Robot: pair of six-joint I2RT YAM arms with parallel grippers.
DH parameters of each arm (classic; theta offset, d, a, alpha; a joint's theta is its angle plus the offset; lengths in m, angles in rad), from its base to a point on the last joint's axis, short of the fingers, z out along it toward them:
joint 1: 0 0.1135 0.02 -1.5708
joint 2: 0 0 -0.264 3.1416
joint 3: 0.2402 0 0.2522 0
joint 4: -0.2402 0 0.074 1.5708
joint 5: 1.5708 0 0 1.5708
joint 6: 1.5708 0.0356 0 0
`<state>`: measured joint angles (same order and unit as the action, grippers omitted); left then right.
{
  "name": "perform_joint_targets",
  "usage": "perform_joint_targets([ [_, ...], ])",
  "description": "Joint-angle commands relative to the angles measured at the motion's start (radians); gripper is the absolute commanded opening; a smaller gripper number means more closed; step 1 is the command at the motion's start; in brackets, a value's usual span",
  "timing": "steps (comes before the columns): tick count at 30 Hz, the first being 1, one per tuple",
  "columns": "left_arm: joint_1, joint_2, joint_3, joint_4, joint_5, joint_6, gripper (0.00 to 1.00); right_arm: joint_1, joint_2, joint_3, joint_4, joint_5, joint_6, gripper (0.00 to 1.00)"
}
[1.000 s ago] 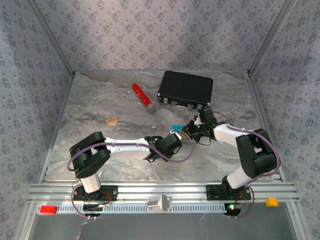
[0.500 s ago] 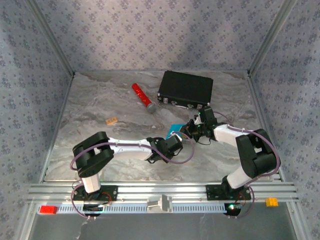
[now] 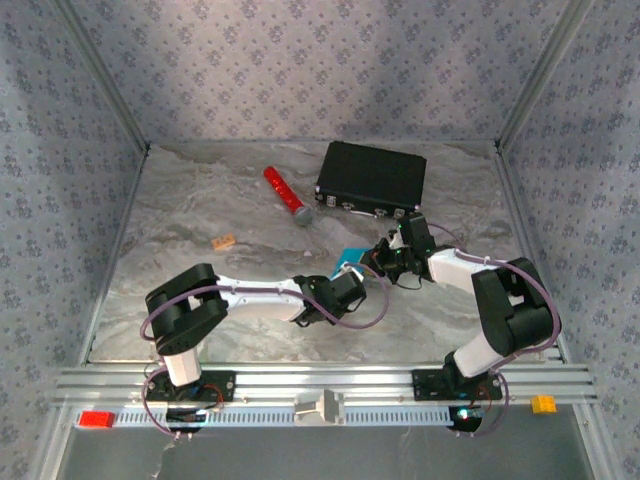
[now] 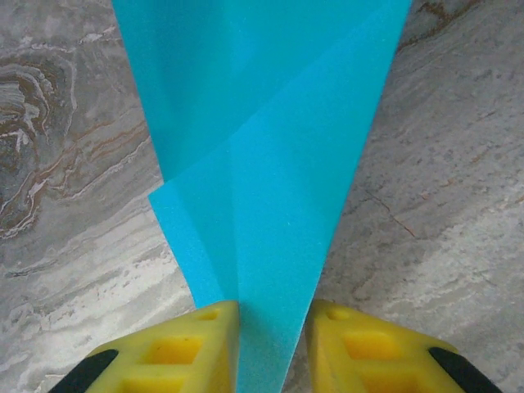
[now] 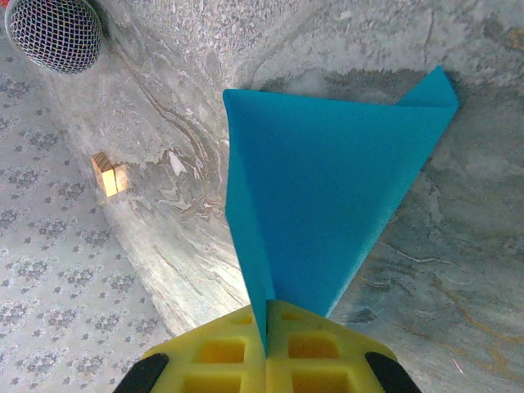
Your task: Fold a paper plane with a square sheet of paper (pick it up from the middle)
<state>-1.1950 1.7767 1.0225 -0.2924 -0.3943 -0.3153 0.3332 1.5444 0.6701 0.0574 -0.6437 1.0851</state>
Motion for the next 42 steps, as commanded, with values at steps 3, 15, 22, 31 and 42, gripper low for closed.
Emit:
perform_joint_targets([
  [3, -0.009, 0.006, 0.019, -0.02, -0.029, -0.005, 0.22, -0.008, -0.027, -0.012, -0.005, -0.014, 0.004, 0.0],
  [15, -0.012, 0.002, 0.017, -0.022, -0.053, -0.01, 0.18, -0.011, -0.027, -0.011, -0.008, -0.016, 0.002, 0.0],
  [22, -0.013, 0.007, 0.018, -0.022, -0.06, -0.007, 0.21, -0.012, -0.031, -0.009, -0.009, -0.019, 0.001, 0.0],
  [31, -0.013, 0.009, 0.021, -0.019, -0.06, -0.004, 0.09, -0.013, -0.032, -0.01, -0.012, -0.019, -0.002, 0.0],
  [42, -0.013, 0.011, 0.025, -0.013, -0.034, 0.002, 0.0, -0.02, -0.047, 0.002, -0.069, 0.006, -0.053, 0.1],
])
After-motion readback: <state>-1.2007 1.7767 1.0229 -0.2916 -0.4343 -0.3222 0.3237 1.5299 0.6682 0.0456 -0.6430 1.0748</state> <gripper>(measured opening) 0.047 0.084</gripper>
